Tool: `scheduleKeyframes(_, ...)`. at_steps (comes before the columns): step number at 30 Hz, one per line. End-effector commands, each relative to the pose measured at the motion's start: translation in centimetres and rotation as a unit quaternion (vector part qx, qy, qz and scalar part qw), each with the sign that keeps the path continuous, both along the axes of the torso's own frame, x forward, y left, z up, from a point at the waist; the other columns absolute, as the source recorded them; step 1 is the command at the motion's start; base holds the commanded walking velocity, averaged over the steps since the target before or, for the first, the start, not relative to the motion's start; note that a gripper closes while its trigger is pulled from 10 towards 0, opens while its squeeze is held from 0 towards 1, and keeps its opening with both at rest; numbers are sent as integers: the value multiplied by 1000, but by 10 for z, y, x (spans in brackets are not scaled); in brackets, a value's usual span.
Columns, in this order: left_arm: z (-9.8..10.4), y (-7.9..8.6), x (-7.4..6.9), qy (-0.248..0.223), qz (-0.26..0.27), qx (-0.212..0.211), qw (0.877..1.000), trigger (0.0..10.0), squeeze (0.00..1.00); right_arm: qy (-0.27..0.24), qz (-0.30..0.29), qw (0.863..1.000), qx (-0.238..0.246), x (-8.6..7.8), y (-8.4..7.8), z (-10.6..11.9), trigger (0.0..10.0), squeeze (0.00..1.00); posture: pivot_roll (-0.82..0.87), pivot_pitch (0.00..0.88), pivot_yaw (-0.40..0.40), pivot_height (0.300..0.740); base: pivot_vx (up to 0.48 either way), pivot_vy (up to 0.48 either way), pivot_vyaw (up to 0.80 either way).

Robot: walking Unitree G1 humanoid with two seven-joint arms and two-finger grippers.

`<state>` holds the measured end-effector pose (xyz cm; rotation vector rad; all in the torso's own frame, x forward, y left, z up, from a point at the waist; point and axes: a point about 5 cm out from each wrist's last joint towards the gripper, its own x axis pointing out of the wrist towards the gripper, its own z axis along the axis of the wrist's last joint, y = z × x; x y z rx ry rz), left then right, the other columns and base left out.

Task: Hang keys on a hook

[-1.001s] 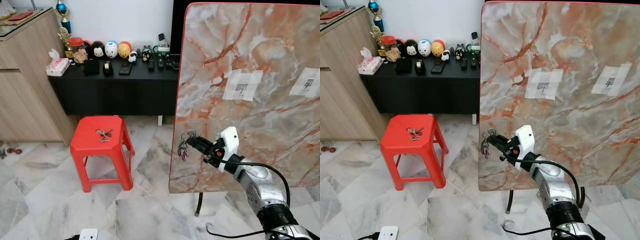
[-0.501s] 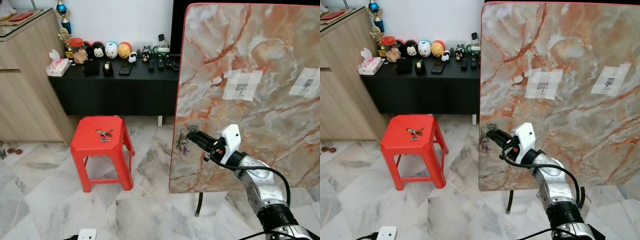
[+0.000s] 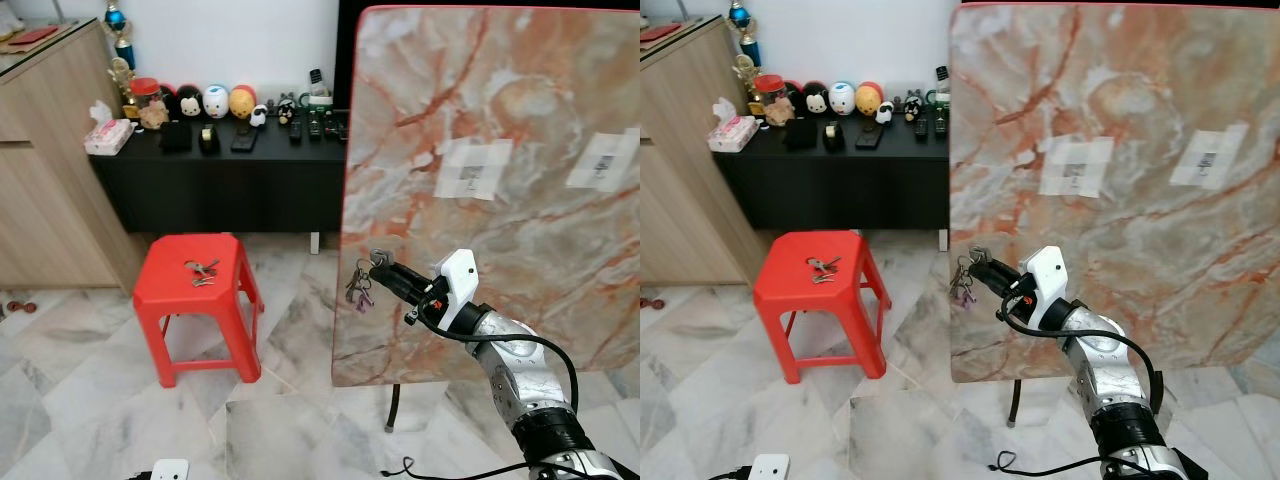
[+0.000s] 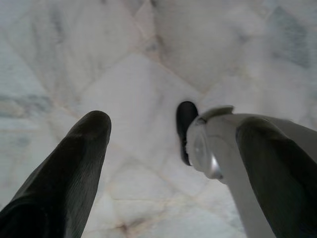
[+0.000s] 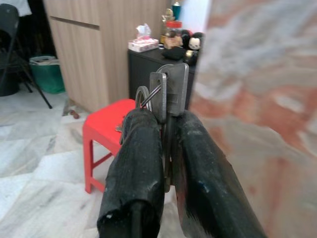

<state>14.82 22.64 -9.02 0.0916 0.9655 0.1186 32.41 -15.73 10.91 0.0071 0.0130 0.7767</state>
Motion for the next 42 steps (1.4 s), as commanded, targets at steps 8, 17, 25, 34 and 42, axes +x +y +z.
scheduleKeyframes(8, -1, -2, -1, 6, -18, 8, 1000, 10000, 0, -11, 0, 1000, 8, 1, 5, 3, 10000, 0, 91, 0, -44, 740, 0, -324, 0)
scheduleKeyframes(17, 1, 0, 2, 0, -4, 6, 1000, 10000, 0, -8, 3, 1000, 11, 2, 11, 2, 10000, 0, 100, 0, -52, 740, 0, -252, 0)
scheduleKeyframes(25, 2, 3, 3, -11, 9, 3, 1000, 10000, 0, -10, 3, 1000, 15, 2, 14, 3, 10000, 0, 103, 0, -50, 740, 0, 0, 0)
scheduleKeyframes(34, 5, 9, 6, -16, 12, 13, 1000, 10000, 0, -14, -4, 1000, 13, 3, 15, 3, 10000, 0, 104, 0, -46, 740, 0, 0, 0)
scheduleKeyframes(42, 7, 12, 10, -24, 10, 19, 999, 10000, 0, -23, -2, 1000, -7, 4, 18, 4, 10000, 0, 103, 0, -40, 740, 0, 0, 0)
